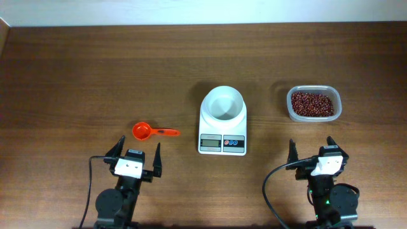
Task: Scoop and weigh 50g on scale
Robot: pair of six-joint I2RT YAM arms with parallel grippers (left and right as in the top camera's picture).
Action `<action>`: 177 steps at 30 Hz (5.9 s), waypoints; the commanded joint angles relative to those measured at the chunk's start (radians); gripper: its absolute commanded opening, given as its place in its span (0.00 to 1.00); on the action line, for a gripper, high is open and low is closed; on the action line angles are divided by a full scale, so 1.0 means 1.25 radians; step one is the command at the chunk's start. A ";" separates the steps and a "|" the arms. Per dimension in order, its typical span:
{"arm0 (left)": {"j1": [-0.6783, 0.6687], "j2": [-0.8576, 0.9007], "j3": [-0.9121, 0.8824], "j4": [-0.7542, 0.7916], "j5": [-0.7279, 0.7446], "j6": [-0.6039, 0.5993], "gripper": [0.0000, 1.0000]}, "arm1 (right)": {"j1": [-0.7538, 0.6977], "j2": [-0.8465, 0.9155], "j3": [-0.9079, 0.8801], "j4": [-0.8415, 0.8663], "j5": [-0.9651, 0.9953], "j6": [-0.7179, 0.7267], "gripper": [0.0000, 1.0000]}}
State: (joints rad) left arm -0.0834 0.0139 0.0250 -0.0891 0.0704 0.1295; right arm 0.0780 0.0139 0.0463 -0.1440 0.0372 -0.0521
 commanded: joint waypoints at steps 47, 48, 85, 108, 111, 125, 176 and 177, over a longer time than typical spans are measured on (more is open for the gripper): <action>-0.003 0.000 0.114 -0.092 0.036 -0.095 0.99 | -0.006 -0.008 -0.010 0.003 -0.002 0.003 0.99; -0.003 0.000 0.126 -0.109 0.036 -0.095 0.99 | -0.006 -0.008 -0.010 0.003 -0.002 0.003 0.99; -0.003 0.005 0.303 -0.323 0.040 -0.111 0.99 | -0.006 -0.008 -0.010 0.003 -0.002 0.003 0.99; -0.003 0.348 0.471 -0.338 0.098 -0.110 0.99 | -0.006 -0.008 -0.010 0.003 -0.002 0.003 0.99; -0.003 0.351 0.472 -0.338 0.108 -0.110 0.99 | -0.006 -0.008 -0.010 0.003 -0.002 0.003 0.99; -0.003 0.372 0.508 -0.407 0.109 -0.110 0.99 | -0.006 -0.008 -0.010 0.003 -0.002 0.003 0.99; -0.003 0.766 0.717 -0.603 0.135 -0.244 0.99 | -0.006 -0.008 -0.010 0.003 -0.002 0.003 0.99; -0.003 0.774 0.728 -0.611 0.135 -0.244 0.99 | -0.006 -0.008 -0.010 0.003 -0.002 0.003 0.99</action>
State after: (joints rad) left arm -0.0841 0.9550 0.8764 -0.8383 0.2752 -0.1383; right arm 0.0780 0.0139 0.0463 -0.1440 0.0372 -0.0521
